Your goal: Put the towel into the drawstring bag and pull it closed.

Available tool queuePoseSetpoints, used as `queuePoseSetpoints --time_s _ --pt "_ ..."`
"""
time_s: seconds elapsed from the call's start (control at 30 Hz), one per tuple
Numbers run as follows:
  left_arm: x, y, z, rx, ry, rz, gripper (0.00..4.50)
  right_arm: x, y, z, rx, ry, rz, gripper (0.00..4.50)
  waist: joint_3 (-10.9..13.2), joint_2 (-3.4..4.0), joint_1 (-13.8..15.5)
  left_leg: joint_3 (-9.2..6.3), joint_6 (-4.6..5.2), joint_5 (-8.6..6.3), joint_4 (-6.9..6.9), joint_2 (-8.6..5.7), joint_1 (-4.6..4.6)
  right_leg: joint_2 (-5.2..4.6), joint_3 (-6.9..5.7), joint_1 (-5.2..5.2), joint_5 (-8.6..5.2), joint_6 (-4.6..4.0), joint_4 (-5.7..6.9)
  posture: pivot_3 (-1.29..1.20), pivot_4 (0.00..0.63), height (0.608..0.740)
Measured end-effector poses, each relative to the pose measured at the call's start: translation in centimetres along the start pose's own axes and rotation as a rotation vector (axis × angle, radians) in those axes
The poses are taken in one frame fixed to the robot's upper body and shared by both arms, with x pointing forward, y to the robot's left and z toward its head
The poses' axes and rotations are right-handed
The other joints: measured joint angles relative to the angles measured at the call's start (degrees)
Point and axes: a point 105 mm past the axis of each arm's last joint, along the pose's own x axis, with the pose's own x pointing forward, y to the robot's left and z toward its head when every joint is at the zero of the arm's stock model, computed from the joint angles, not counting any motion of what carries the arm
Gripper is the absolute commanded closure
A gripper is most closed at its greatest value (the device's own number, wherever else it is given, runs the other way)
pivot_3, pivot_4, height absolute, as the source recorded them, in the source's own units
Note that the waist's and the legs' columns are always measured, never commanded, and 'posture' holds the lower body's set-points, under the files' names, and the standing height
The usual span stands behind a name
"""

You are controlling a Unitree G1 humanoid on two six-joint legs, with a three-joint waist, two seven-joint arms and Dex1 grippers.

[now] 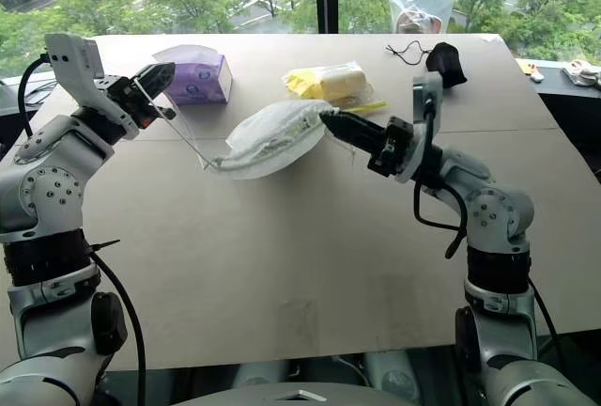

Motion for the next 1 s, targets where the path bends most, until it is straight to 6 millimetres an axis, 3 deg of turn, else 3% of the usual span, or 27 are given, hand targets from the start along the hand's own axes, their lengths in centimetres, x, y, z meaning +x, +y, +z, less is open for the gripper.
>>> queuePoseSetpoints --time_s 0.07,0.17,0.33,0.67,0.8,0.83,0.93,0.97,1.0 --pt "0.2 1.0 0.5 -0.024 -0.034 0.059 4.5 0.0 0.3 2.8 0.004 -0.107 0.01 4.44 0.0 0.0 0.1 0.0 0.0 0.0 0.0 0.0 -0.03 -0.04 -0.03 0.0 0.0 0.0 -0.01 0.0 0.15 0.74" --pt "0.3 2.8 1.3 -0.054 -0.084 0.168 4.5 -0.5 0.4 5.3 0.021 -0.219 0.003 4.44 0.0 -0.01 0.3 -0.01 0.0 0.0 -0.04 0.01 -0.04 -0.32 -0.04 0.0 0.0 0.0 -0.03 0.0 0.15 0.74" --pt "0.2 6.1 2.4 -0.098 -0.147 0.363 4.5 -1.0 -0.2 7.3 0.084 -0.337 -0.03 4.44 0.0 0.0 0.2 0.0 0.0 0.0 -0.08 0.0 -0.06 -0.38 -0.08 -0.06 0.01 0.01 0.02 0.0 0.15 0.74" --pt "-0.2 9.1 1.5 -0.171 -0.152 0.531 4.5 -3.1 -1.2 11.4 0.161 -0.616 -0.097 4.44 0.0 0.0 0.8 -0.01 0.0 0.0 -0.08 -0.01 -0.13 -0.49 -0.2 -0.07 0.01 0.02 -0.02 0.0 0.15 0.74" --pt "-0.7 10.6 1.7 -0.22 -0.176 0.61 4.5 -4.0 -2.4 11.9 0.193 -0.675 -0.143 4.44 0.0 0.01 0.7 0.01 0.0 0.0 -0.08 -0.01 -0.12 -0.49 -0.19 -0.07 0.01 0.02 -0.01 0.0 0.15 0.74" --pt "-0.8 11.2 1.8 -0.25 -0.19 0.644 4.5 -4.5 -2.7 12.2 0.2 -0.709 -0.156 4.44 0.0 0.01 0.7 0.0 0.0 0.0 -0.09 -0.01 -0.13 -0.49 -0.21 -0.08 0.01 0.02 0.0 0.0 0.15 0.74" --pt "-2.7 13.5 1.8 -0.3 -0.209 0.745 4.5 -8.5 -2.8 14.9 0.121 -0.855 -0.216 4.44 0.0 0.01 0.8 0.0 0.0 0.0 -0.12 -0.01 -0.26 -0.56 -0.27 -0.16 0.0 0.03 -0.1 0.0 0.15 0.74" --pt "-2.9 13.6 1.9 -0.321 -0.216 0.729 4.5 -9.4 -2.6 15.2 0.057 -0.817 -0.255 4.44 0.0 0.01 1.0 0.01 0.0 0.0 -0.12 -0.03 -0.39 -0.65 -0.33 -0.24 -0.02 0.06 -0.11 0.0 0.15 0.74" --pt "-2.4 12.5 2.0 -0.356 -0.211 0.635 4.5 -8.9 -2.5 13.6 -0.039 -0.628 -0.308 4.44 0.0 0.0 1.1 0.07 -0.02 0.01 -0.1 -0.06 -0.53 -0.77 -0.49 -0.32 -0.04 0.1 -0.14 0.0 0.15 0.74"
